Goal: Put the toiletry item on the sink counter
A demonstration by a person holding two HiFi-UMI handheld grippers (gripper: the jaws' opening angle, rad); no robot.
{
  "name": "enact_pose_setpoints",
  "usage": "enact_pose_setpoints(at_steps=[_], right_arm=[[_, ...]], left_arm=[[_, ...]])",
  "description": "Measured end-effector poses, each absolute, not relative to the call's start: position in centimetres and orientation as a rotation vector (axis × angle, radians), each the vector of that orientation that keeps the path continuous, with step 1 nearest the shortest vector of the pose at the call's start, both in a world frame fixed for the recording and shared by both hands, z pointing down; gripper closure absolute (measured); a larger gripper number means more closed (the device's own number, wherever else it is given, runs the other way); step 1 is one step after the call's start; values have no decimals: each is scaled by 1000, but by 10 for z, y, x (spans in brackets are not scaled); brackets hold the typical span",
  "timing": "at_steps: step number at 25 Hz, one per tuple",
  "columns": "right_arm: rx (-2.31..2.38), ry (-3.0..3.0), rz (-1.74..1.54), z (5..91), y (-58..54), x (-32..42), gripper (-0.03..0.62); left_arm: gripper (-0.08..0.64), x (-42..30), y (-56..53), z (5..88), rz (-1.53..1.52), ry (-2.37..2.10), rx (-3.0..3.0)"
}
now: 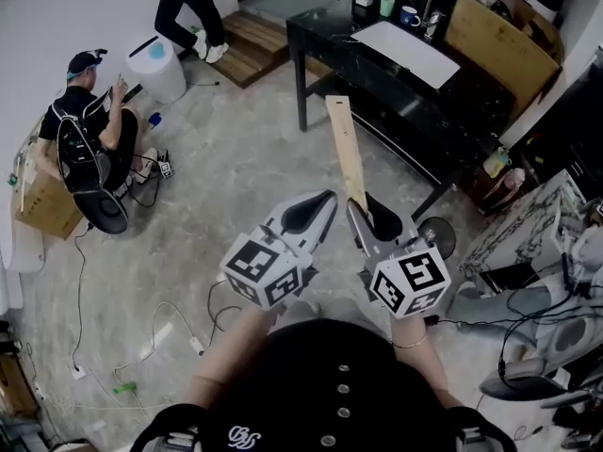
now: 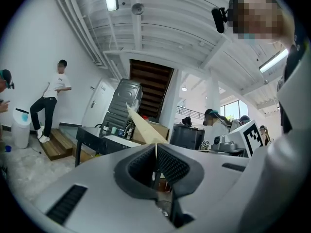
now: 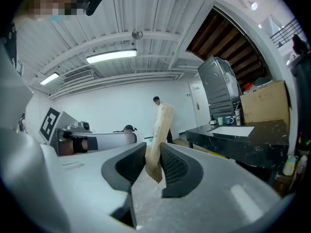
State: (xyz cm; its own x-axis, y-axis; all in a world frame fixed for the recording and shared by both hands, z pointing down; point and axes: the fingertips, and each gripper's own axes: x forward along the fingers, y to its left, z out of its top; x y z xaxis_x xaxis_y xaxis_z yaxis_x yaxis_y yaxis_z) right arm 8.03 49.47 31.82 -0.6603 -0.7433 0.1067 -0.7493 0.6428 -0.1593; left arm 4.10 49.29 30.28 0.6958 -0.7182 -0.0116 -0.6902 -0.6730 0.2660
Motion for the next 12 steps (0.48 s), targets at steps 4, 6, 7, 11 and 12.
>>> enact_pose_setpoints(at_steps=[4, 6, 7, 11, 12], right_arm=[[1322, -2832, 334, 319, 490, 72, 505], [1315, -2833, 338, 320, 486, 69, 505], [1310, -2834, 336, 321, 482, 68, 505], [1300, -2849, 327, 321, 464, 64, 505], [1299, -2848, 324, 322, 458, 63, 505]], left_arm=[[543, 28, 483, 315, -137, -1138, 2625], [543, 24, 478, 319, -147, -1137, 2604], [543, 24, 475, 319, -153, -1135, 2598], [543, 25, 457, 320, -167, -1134, 2595], [543, 24, 451, 320, -171, -1136, 2592]])
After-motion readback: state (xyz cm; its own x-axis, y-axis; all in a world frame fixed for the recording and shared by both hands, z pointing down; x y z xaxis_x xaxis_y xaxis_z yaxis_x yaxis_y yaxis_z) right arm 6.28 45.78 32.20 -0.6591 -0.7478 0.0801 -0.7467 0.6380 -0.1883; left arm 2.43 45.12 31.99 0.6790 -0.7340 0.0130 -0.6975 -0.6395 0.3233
